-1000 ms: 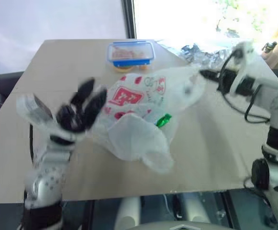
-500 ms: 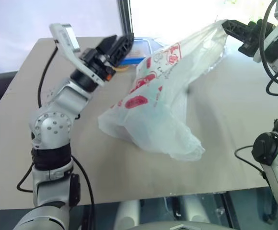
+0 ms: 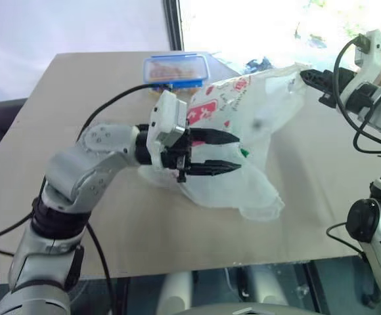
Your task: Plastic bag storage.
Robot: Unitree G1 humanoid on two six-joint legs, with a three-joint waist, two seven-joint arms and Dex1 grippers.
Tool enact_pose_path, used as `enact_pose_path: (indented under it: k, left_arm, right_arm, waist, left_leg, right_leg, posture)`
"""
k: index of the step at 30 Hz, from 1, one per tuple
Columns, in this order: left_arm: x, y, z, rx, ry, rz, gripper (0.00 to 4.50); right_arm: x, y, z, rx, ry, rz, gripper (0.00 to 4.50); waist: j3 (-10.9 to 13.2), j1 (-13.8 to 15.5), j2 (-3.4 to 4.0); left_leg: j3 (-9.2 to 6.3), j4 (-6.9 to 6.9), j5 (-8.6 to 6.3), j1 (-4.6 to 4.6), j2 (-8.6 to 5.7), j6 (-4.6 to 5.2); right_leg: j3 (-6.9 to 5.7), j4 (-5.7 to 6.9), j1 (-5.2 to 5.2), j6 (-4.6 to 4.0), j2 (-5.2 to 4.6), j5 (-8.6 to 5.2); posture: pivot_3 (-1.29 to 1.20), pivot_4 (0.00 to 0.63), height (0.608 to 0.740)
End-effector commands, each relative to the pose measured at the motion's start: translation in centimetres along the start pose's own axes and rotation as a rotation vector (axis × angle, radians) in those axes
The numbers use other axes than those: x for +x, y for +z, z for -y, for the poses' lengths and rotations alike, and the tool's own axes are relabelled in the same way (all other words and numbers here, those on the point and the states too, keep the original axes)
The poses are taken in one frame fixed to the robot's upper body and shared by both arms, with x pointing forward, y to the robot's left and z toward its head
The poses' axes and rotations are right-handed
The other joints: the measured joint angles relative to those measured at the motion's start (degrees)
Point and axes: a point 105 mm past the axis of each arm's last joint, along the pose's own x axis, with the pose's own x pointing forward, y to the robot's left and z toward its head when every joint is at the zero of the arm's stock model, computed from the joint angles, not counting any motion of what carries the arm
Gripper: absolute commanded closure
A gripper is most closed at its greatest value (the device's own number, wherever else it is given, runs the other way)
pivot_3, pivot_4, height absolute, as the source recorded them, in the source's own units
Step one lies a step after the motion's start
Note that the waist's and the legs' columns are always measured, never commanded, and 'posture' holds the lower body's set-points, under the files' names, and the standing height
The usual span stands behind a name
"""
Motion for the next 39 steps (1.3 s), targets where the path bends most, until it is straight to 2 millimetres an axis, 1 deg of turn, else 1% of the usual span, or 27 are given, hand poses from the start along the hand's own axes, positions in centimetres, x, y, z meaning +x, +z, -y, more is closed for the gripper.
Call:
enact_pose_path:
  k: [1,2,5,8,11,14,19,22,25,27,28,29,30,31,32,33,35,38,39]
  left_arm:
    - [0.5,0.8,0.2,0.044,-0.107,-0.030,0.39]
    - [0.5,0.8,0.2,0.047,-0.132,-0.048,0.02]
    - [0.6,0.8,0.6,0.064,-0.219,-0.110,0.02]
    - [1.1,0.9,1.1,0.083,-0.309,-0.143,0.02]
    - [2.0,0.9,1.6,0.077,-0.417,-0.170,0.02]
    - [3.1,0.3,1.4,0.098,-0.483,-0.214,0.02]
    - [4.1,-1.9,1.3,0.129,-0.586,-0.351,0.02]
    - [5.1,-4.1,0.6,0.205,-0.604,-0.459,0.02]
    - [6.5,-5.1,-0.2,0.248,-0.577,-0.465,0.02]
    - [6.6,-5.0,0.1,0.243,-0.599,-0.441,0.52]
    - [6.6,-4.6,0.2,0.228,-0.601,-0.408,0.84]
    - [6.7,-3.6,0.0,0.207,-0.578,-0.338,1.16]
    - [6.7,-2.9,-0.1,0.193,-0.560,-0.288,1.67]
    - [6.5,-1.9,-0.2,0.155,-0.537,-0.222,1.86]
    - [6.3,-0.8,-0.5,0.118,-0.500,-0.154,2.32]
    - [5.9,0.0,-0.8,0.096,-0.471,-0.108,2.65]
    - [4.3,1.1,-0.9,0.056,-0.423,-0.026,3.40]
    - [1.9,2.4,-1.2,-0.002,-0.281,0.060,3.94]
    - [1.4,2.7,-1.2,-0.017,-0.244,0.079,4.13]
  right_arm:
    - [-0.6,0.5,-0.2,-0.029,-0.009,0.028,4.50]
    - [-0.7,0.4,-0.1,-0.029,-0.017,0.026,4.50]
    - [-0.7,0.3,0.2,-0.027,-0.033,0.024,4.50]
    - [-0.7,0.0,0.2,-0.028,-0.042,0.019,4.50]
    - [-0.7,-0.4,0.3,-0.022,-0.049,0.013,4.50]
    - [-0.7,-0.7,0.3,-0.020,-0.054,0.006,4.50]
    - [-0.6,-0.8,0.0,-0.019,-0.047,0.005,4.50]
    - [-0.7,-0.9,-0.1,-0.017,-0.045,0.007,4.50]
    - [-0.7,-1.0,-0.3,-0.016,-0.042,0.011,4.50]
    - [-0.8,-1.1,-0.4,-0.015,-0.041,0.013,4.50]
    - [-0.8,-1.1,-0.5,-0.015,-0.042,0.014,4.50]
    - [-0.9,-1.2,-0.5,-0.016,-0.043,0.014,4.50]
    - [-0.9,-1.2,-0.5,-0.016,-0.044,0.015,4.50]
    - [-1.0,-1.2,-0.5,-0.015,-0.046,0.015,4.50]
    - [-1.0,-1.3,-0.4,-0.015,-0.049,0.014,4.50]
    - [-1.1,-1.3,-0.3,-0.015,-0.053,0.013,4.50]
    - [-1.1,-1.4,0.0,-0.010,-0.061,0.014,4.50]
    - [-1.4,-1.0,0.3,0.010,-0.065,0.031,4.50]
    - [-1.4,-0.8,0.4,0.016,-0.065,0.039,4.50]
  waist:
    - [0.0,0.0,0.00]
    - [0.0,0.0,0.00]
    - [0.0,-0.2,0.01]
    - [0.0,-0.2,0.02]
    - [0.0,0.0,0.02]
    - [0.0,0.1,0.02]
    - [0.0,-0.1,0.04]
    - [0.0,-0.1,0.06]
    - [0.0,0.0,0.06]
    - [0.0,0.0,0.06]
    - [0.0,-0.1,0.06]
    - [0.0,-0.1,0.06]
    - [0.1,-0.1,0.08]
    - [0.1,-0.1,0.10]
    - [0.1,-0.1,0.10]
    - [0.1,-0.2,0.12]
    - [0.1,-0.2,0.12]
    - [0.1,-0.5,0.16]
    - [0.1,-0.4,0.16]
  left_leg:
    - [0.00,0.00,0.00,-0.02,0.00,0.00]
    - [0.02,-0.01,0.00,-0.03,0.00,0.00]
    - [0.06,-0.03,0.00,-0.03,0.01,0.00]
    - [0.07,-0.05,0.00,-0.02,0.02,0.00]
    - [0.09,-0.03,0.00,-0.03,0.02,0.00]
    - [0.08,0.00,0.00,-0.05,0.01,0.01]
    - [0.10,0.00,0.00,-0.04,0.02,0.01]
    - [0.12,0.00,0.00,-0.05,0.02,0.01]
    - [0.14,0.01,0.00,-0.07,0.02,0.01]
    - [0.12,0.03,0.00,-0.12,0.02,0.01]
    - [0.12,0.04,0.00,-0.19,0.02,0.02]
    - [0.12,0.04,0.00,-0.26,0.02,0.01]
    - [0.12,0.04,0.00,-0.29,0.03,0.02]
    - [0.12,0.04,0.00,-0.30,0.03,0.02]
    - [0.11,0.07,0.00,-0.37,0.04,0.02]
    - [0.09,0.10,0.00,-0.42,0.05,0.01]
    - [0.07,0.13,0.00,-0.44,0.05,0.02]
    - [0.07,0.13,0.00,-0.44,0.07,0.01]
    - [0.05,0.12,0.00,-0.44,0.07,0.01]
  right_leg:
    - [0.00,-0.02,-0.01,0.00,0.00,0.00]
    - [0.02,-0.02,-0.02,0.00,0.00,0.00]
    - [0.07,-0.04,-0.06,0.01,0.00,-0.01]
    - [0.08,-0.03,-0.07,0.01,0.02,-0.01]
    - [0.08,-0.03,-0.07,0.01,0.01,-0.01]
    - [0.08,-0.02,-0.07,0.02,0.01,-0.01]
    - [0.11,0.01,-0.11,0.01,0.03,-0.01]
    - [0.13,0.02,-0.13,0.01,0.04,-0.01]
    - [0.16,0.02,-0.14,0.01,0.04,-0.01]
    - [0.14,0.02,-0.17,0.01,0.04,-0.01]
    - [0.14,0.02,-0.22,0.01,0.04,-0.01]
    - [0.17,0.05,-0.31,0.01,0.04,-0.01]
    - [0.17,0.06,-0.34,0.01,0.04,-0.01]
    - [0.17,0.06,-0.35,0.01,0.04,-0.01]
    - [0.16,0.08,-0.41,0.01,0.04,-0.01]
    - [0.15,0.10,-0.46,0.01,0.04,-0.01]
    - [0.13,0.09,-0.47,0.02,0.04,-0.01]
    - [0.15,0.09,-0.47,0.02,0.04,-0.01]
    - [0.13,0.11,-0.47,0.02,0.04,-0.01]
  posture:
    - [0.00,0.150,0.740]
    - [0.00,0.150,0.740]
    - [0.00,0.150,0.740]
    - [0.00,0.150,0.740]
    - [0.00,0.150,0.740]
    - [0.00,0.150,0.740]
    - [0.00,0.150,0.740]
    - [0.00,0.150,0.740]
    - [0.00,0.150,0.740]
    - [0.00,0.150,0.740]
    - [0.00,0.150,0.740]
    - [0.00,0.150,0.740]
    - [0.00,0.150,0.740]
    - [0.00,0.150,0.740]
    - [0.00,0.150,0.740]
    - [0.00,0.150,0.740]
    - [0.00,0.150,0.740]
    - [0.00,0.150,0.740]
    - [0.00,0.150,0.740]
